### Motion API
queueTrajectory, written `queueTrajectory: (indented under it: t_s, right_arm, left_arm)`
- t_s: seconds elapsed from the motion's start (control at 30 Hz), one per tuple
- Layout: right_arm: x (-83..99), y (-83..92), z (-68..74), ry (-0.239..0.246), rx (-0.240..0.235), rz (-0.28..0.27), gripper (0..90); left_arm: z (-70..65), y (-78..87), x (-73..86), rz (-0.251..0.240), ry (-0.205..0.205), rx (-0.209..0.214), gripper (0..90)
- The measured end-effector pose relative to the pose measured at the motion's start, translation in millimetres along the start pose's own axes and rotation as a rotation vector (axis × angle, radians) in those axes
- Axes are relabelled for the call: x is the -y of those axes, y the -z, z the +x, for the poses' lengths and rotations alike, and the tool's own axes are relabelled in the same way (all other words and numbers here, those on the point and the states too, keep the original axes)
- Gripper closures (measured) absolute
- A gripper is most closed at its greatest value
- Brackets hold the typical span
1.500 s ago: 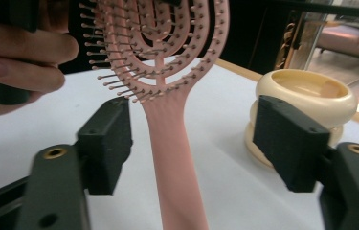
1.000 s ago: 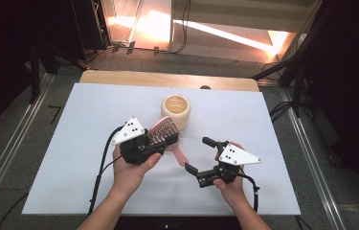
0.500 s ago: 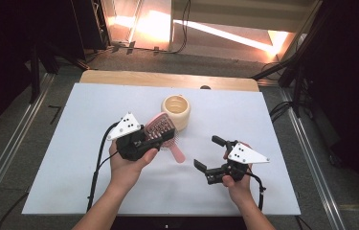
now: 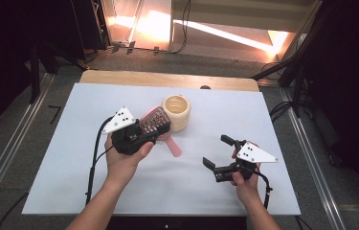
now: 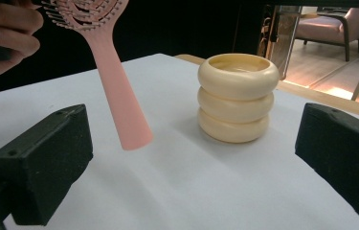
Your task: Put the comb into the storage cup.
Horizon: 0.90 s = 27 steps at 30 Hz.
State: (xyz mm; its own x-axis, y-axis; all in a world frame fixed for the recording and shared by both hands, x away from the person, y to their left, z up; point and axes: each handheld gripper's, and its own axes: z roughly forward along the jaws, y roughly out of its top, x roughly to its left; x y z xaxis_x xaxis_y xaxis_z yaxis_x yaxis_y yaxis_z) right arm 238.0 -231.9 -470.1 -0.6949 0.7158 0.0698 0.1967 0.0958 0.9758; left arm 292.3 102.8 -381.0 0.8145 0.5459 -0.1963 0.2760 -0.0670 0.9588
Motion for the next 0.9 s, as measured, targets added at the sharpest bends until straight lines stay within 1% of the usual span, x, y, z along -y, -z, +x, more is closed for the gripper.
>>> queueTrajectory:
  t_s: [0.03, 0.13, 0.3, 0.5, 0.53, 0.63, 0.77, 0.8, 0.9]
  right_arm:
    - [0.4, 2.1, -2.7, -0.005, 0.007, -0.001, 0.0]
    - [0.9, 4.6, -5.1, -0.008, 0.014, 0.0, 0.0]
    - [3.7, 12.4, -9.7, -0.008, 0.03, 0.0, 0.0]
    - [7.4, 25.9, -17.2, -0.011, 0.061, 0.001, 0.0]
    - [7.4, 25.9, -17.2, -0.011, 0.061, 0.001, 0.0]
    - [10.0, 34.1, -21.0, -0.014, 0.073, 0.0, 0.0]
    - [11.6, 38.5, -22.5, -0.013, 0.081, 0.004, 0.0]
    - [12.6, 40.3, -23.4, -0.014, 0.089, 0.005, 0.0]
    - [13.7, 42.6, -24.7, -0.017, 0.093, 0.007, 0.0]
  left_arm:
    - [0.9, 0.2, -0.8, 0.001, 0.0, -0.002, 63.4]
    - [3.2, -0.2, -3.0, -0.002, 0.007, -0.004, 63.4]
    - [7.1, -3.1, -9.2, -0.005, 0.003, -0.007, 63.4]
    - [9.4, -6.9, -15.7, -0.015, 0.004, -0.012, 63.4]
    - [9.5, -7.4, -16.7, -0.016, 0.001, -0.012, 63.4]
    - [11.0, -8.0, -19.3, -0.014, -0.005, -0.019, 63.4]
    - [14.4, -10.4, -21.7, -0.022, 0.005, -0.02, 63.4]
    - [15.1, -11.1, -22.4, -0.019, 0.002, -0.023, 63.4]
    - [16.3, -13.9, -24.2, -0.017, 0.004, -0.022, 63.4]
